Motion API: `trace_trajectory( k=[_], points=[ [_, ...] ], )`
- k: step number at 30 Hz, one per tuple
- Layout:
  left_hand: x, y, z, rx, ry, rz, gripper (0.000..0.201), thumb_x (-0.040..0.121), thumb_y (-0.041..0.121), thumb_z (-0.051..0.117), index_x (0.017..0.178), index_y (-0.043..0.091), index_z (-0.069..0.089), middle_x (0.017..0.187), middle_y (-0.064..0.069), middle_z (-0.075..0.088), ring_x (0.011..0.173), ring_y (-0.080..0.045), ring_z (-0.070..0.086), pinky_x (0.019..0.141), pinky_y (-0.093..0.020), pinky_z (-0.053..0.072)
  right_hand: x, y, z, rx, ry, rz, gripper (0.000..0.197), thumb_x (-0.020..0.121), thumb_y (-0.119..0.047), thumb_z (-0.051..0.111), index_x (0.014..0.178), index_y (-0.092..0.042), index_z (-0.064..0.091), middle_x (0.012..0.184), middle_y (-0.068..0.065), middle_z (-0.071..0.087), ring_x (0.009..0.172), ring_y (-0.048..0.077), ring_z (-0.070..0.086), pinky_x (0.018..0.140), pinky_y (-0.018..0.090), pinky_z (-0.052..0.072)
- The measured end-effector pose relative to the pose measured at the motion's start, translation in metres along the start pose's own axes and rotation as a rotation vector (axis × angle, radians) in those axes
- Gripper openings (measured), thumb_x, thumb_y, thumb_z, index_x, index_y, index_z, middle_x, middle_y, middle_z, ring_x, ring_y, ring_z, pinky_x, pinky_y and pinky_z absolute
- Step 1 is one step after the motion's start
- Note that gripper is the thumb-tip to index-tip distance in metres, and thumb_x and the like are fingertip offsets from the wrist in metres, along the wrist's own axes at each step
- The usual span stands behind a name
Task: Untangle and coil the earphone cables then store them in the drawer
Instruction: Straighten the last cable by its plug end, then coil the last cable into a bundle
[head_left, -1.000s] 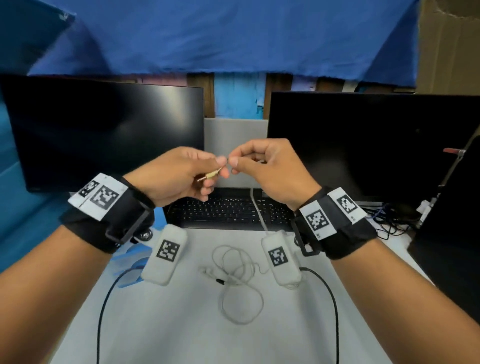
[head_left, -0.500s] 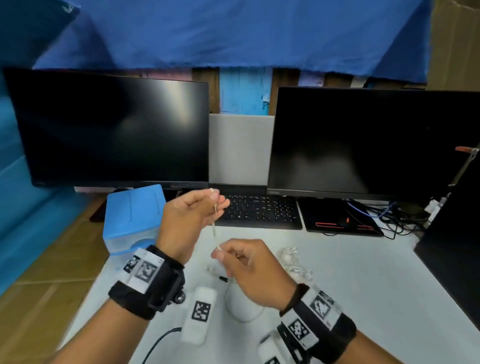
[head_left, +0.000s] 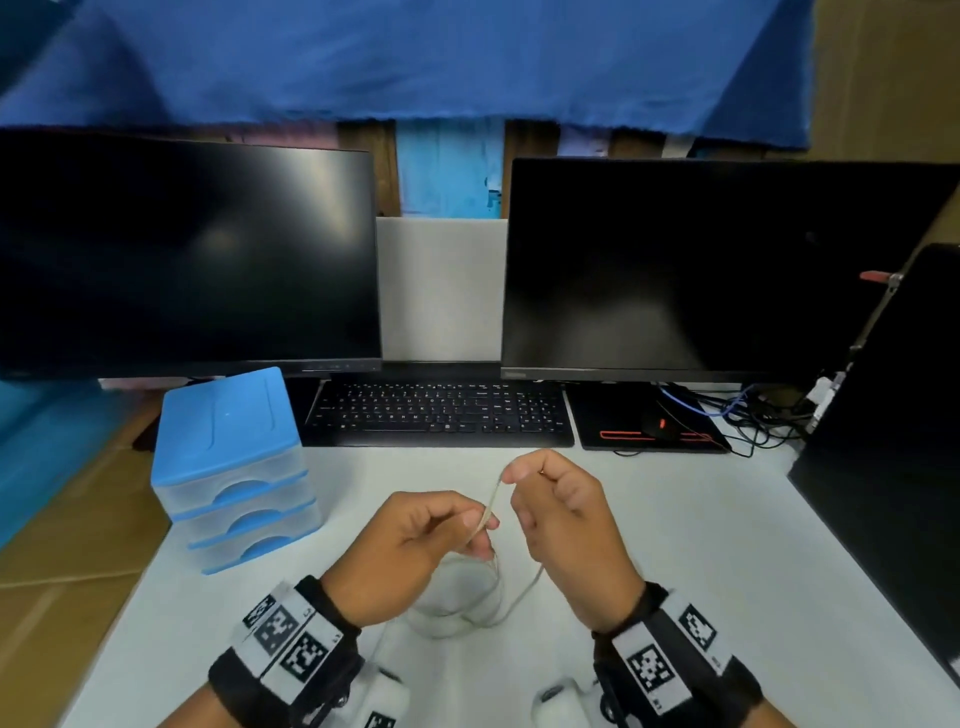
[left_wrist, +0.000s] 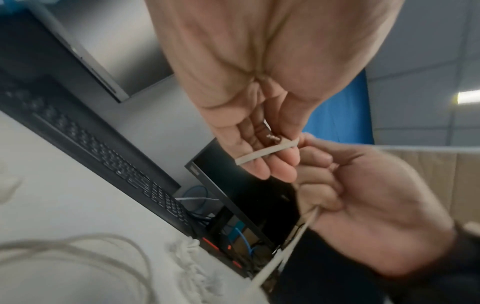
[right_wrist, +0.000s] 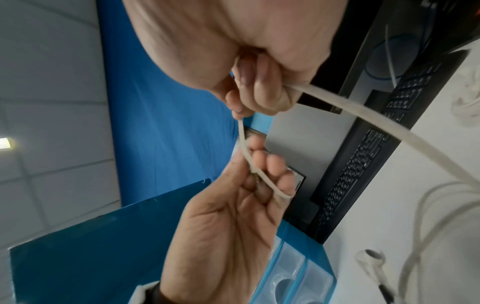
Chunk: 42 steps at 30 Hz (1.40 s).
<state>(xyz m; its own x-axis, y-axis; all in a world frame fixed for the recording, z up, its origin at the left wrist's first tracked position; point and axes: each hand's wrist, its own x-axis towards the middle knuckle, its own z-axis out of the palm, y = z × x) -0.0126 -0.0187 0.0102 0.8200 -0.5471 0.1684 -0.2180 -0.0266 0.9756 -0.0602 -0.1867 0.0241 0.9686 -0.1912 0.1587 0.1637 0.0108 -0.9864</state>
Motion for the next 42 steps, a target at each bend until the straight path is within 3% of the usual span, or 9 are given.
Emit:
trace_trajectory(
  k=[6, 9, 11, 14, 20, 27, 31, 35, 42],
  points=[
    [-0.004, 0.023, -0.002, -0.280, -0.018, 0.010, 0.025, 0.077, 0.025, 0.076, 0.089, 0.003, 0.076, 0.077, -0.017, 0.074, 0.079, -0.030, 0.073, 0.075, -0.033, 0.058, 0.010, 0.025, -0.006, -0.220, 0.002, -0.136, 0.016, 0.094, -0.016, 0.060, 0.084, -0.018, 0.073, 0.082, 0.005, 0.071, 0.077, 0.021, 0.064, 0.073, 0.033, 0.053],
    [0.000, 0.024, -0.002, -0.429, 0.086, -0.036, 0.053, 0.056, 0.045, 0.088, 0.091, 0.006, 0.077, 0.081, -0.015, 0.074, 0.083, -0.030, 0.073, 0.075, -0.032, 0.059, -0.011, 0.044, 0.000, -0.472, -0.140, -0.303, 0.018, 0.096, -0.027, 0.054, 0.091, -0.034, 0.070, 0.084, -0.015, 0.069, 0.076, 0.006, 0.063, 0.071, 0.029, 0.053],
    [0.002, 0.019, -0.002, -0.525, 0.183, -0.061, 0.059, 0.051, 0.046, 0.090, 0.092, 0.006, 0.077, 0.086, -0.016, 0.075, 0.089, -0.031, 0.073, 0.073, -0.029, 0.059, -0.023, 0.047, 0.007, -0.573, -0.239, -0.358, 0.020, 0.098, -0.029, 0.051, 0.096, -0.028, 0.071, 0.087, -0.016, 0.068, 0.077, 0.002, 0.062, 0.072, 0.027, 0.052],
    [0.005, 0.015, -0.001, -0.558, 0.297, -0.068, 0.042, 0.065, 0.032, 0.079, 0.097, 0.005, 0.075, 0.095, -0.020, 0.075, 0.098, -0.033, 0.071, 0.077, -0.028, 0.059, -0.029, 0.037, 0.011, -0.609, -0.360, -0.311, 0.022, 0.098, -0.030, 0.048, 0.090, -0.021, 0.066, 0.070, -0.014, 0.059, 0.062, 0.003, 0.051, 0.063, 0.023, 0.043],
    [0.007, 0.012, -0.012, -0.048, 0.375, 0.090, 0.023, 0.090, 0.006, 0.059, 0.097, 0.020, 0.076, 0.091, -0.007, 0.078, 0.093, -0.023, 0.073, 0.089, -0.030, 0.056, -0.042, -0.012, 0.012, -0.372, -0.617, -0.098, 0.018, 0.099, -0.028, 0.051, 0.085, -0.027, 0.062, 0.062, -0.009, 0.056, 0.058, 0.004, 0.049, 0.062, 0.023, 0.042],
    [-0.005, 0.019, -0.015, 0.147, -0.006, 0.046, 0.024, 0.096, 0.005, 0.051, 0.104, 0.011, 0.073, 0.093, -0.009, 0.076, 0.090, -0.016, 0.071, 0.083, -0.019, 0.052, -0.025, -0.043, -0.009, -0.070, -0.248, -0.199, 0.019, 0.097, -0.017, 0.049, 0.088, -0.013, 0.065, 0.060, -0.002, 0.048, 0.047, 0.000, 0.037, 0.049, 0.009, 0.033],
    [-0.011, 0.034, -0.017, -0.098, -0.115, 0.010, 0.022, 0.092, 0.012, 0.056, 0.102, 0.007, 0.075, 0.084, -0.009, 0.074, 0.085, -0.024, 0.072, 0.081, -0.027, 0.055, -0.007, -0.027, -0.019, -0.037, -0.033, -0.102, 0.020, 0.098, -0.009, 0.052, 0.085, -0.010, 0.067, 0.059, 0.000, 0.044, 0.043, 0.002, 0.033, 0.043, 0.012, 0.029],
    [-0.015, 0.047, -0.016, -0.383, -0.205, 0.025, 0.036, 0.078, 0.030, 0.076, 0.105, 0.006, 0.074, 0.084, -0.009, 0.074, 0.082, -0.024, 0.072, 0.079, -0.032, 0.056, -0.010, -0.009, -0.007, -0.156, -0.056, -0.136, 0.016, 0.094, -0.013, 0.061, 0.087, -0.014, 0.076, 0.059, -0.011, 0.055, 0.054, 0.003, 0.044, 0.055, 0.014, 0.037],
    [0.001, 0.033, -0.011, -0.618, 0.224, 0.019, 0.049, 0.066, 0.032, 0.082, 0.107, 0.006, 0.073, 0.096, -0.014, 0.075, 0.099, -0.028, 0.071, 0.082, -0.028, 0.057, -0.035, 0.000, 0.013, -0.469, -0.423, -0.115, 0.021, 0.098, -0.029, 0.054, 0.091, -0.020, 0.072, 0.059, -0.006, 0.055, 0.056, 0.009, 0.046, 0.062, 0.028, 0.043]
  ],
)
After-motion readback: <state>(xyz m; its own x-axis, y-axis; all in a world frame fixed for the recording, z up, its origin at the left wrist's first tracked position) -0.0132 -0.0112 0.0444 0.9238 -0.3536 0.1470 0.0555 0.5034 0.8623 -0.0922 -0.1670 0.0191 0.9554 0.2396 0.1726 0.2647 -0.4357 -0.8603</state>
